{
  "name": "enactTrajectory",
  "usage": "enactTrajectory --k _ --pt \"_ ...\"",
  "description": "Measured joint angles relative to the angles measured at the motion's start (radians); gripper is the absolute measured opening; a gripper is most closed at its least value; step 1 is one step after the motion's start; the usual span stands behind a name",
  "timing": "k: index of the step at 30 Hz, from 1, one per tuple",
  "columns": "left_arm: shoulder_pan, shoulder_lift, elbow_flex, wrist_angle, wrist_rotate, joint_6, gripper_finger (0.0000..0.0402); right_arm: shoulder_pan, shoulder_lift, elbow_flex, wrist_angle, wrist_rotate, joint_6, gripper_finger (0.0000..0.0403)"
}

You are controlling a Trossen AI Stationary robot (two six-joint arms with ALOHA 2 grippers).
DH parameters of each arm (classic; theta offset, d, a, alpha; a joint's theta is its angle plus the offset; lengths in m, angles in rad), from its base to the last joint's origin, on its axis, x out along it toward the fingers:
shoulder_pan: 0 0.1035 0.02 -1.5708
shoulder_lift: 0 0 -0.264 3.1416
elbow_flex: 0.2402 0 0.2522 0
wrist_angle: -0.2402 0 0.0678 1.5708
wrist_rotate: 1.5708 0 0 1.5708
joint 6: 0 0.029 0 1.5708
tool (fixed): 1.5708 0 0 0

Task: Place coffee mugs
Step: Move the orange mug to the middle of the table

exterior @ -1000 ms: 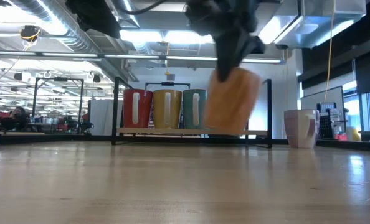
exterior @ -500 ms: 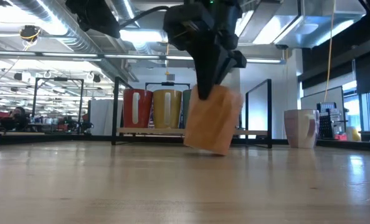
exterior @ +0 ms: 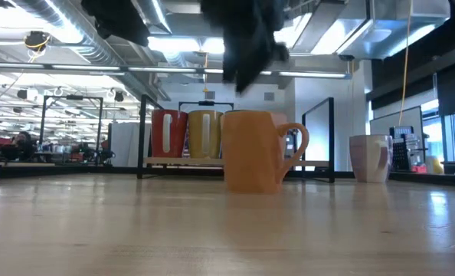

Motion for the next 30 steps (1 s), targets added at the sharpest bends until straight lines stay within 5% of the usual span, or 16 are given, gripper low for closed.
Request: enactTrajectory --k 9,15,19,24,30 --pt "0.021 0.065 0.000 0.190 0.042 -0.055 0.0129 0.080 -0.298 -0.158 -0.013 0.161 -0.157 0.0179" --pt "0.134 0.138 0.001 0.220 0.165 -0.140 0.0172 0.116 -0.587 -0.530 0.108 0.195 -0.051 0.0179" --pt "0.201 0.214 0.019 0.304 0.353 -0.198 0.0192 0.151 -0.789 -0.783 0.236 0.166 0.041 0.0179" --pt "0.194 0.337 0.141 0.298 0.365 -0.235 0.0191 0.206 -0.970 -0.977 0.315 0.160 0.108 0.0179" --pt "0.177 0.507 0.338 0.125 0.343 -0.273 0.0190 0.211 -1.058 -1.032 0.288 0.161 0.075 0.0179"
